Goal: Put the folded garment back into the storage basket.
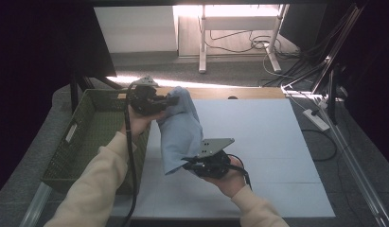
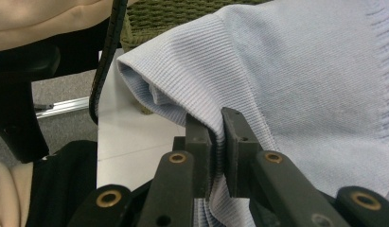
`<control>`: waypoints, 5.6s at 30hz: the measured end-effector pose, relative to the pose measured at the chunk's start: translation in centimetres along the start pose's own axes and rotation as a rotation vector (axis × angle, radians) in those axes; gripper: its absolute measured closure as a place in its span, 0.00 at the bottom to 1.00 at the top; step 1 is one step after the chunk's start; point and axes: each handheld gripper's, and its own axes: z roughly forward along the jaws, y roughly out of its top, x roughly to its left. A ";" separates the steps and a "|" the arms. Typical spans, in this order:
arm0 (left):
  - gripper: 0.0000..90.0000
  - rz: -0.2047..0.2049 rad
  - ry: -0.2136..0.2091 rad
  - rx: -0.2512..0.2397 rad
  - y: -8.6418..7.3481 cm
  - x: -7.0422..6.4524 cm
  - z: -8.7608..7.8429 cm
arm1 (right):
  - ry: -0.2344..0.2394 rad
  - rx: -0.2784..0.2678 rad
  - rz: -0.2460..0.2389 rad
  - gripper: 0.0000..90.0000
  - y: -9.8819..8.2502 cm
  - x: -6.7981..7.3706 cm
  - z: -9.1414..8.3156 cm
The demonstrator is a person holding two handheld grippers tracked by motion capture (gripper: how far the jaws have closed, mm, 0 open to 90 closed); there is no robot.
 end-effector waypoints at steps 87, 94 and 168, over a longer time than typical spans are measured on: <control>0.91 -0.087 0.138 -0.075 -2.1 6.3 -10.1 | 0.079 -0.052 -0.085 0.91 8.0 0.0 7.6; 0.91 -0.097 0.150 -0.084 -2.5 6.9 -11.1 | 0.089 -0.051 -0.089 0.91 8.5 0.2 8.5; 0.91 -0.142 0.274 -0.061 -5.7 11.2 -17.3 | 0.169 -0.056 -0.115 0.91 12.3 1.7 16.1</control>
